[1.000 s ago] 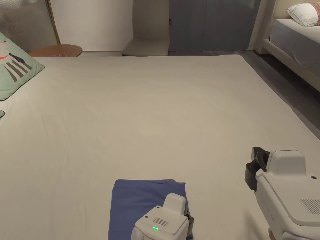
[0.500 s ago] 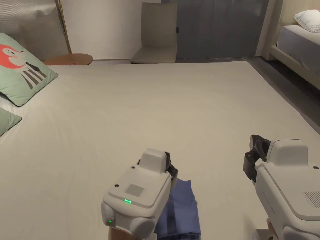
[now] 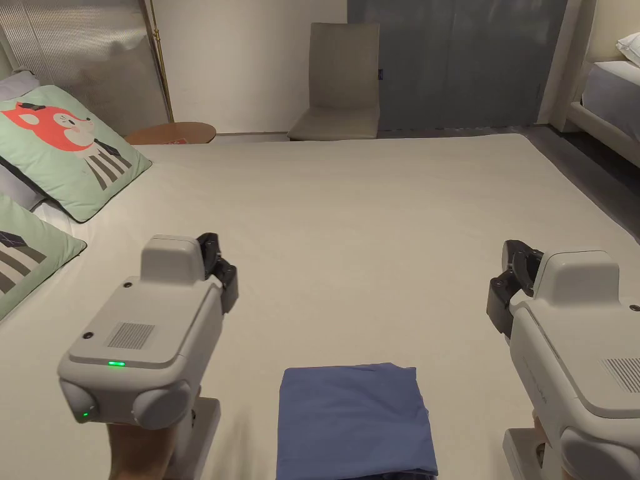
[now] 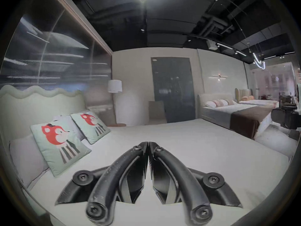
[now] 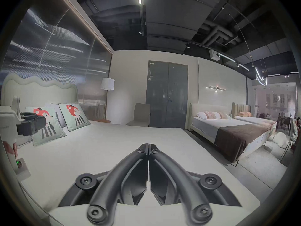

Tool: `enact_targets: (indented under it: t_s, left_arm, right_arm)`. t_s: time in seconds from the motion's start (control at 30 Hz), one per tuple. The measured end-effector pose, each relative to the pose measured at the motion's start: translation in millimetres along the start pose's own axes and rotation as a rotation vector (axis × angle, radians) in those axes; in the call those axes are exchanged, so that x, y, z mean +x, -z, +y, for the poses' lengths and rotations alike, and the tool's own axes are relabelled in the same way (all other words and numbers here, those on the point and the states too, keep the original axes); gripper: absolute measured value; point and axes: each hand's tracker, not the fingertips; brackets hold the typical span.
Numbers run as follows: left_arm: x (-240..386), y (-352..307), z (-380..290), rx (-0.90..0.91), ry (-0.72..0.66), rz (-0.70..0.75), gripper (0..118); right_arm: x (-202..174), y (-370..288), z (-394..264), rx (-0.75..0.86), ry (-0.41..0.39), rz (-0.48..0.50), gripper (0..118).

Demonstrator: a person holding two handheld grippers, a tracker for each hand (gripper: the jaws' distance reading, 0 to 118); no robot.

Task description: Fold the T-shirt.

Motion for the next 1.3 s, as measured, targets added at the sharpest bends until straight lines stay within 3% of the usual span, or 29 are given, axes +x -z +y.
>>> enact_targets:
  t_s: [0.27, 0.63, 1.13, 1.3]
  left_arm:
    - [-35, -5, -4, -0.012, -0.018, 0.083, 0]
    - [-37, -5, -7, -0.017, -0.034, 0.079, 0]
    - [-30, 0, -19, -0.067, -0.046, 0.039, 0]
    - [-25, 4, -37, -0.113, -0.044, 0.023, 0]
  right_arm:
    - [-8, 9, 2, 0.004, -0.008, 0.010, 1]
    - [-16, 19, -11, -0.038, -0.006, 0.041, 1]
    - [-71, 62, -149, -0.492, -0.002, 0.211, 1]
    - [-80, 76, -183, -0.600, -0.004, 0.205, 1]
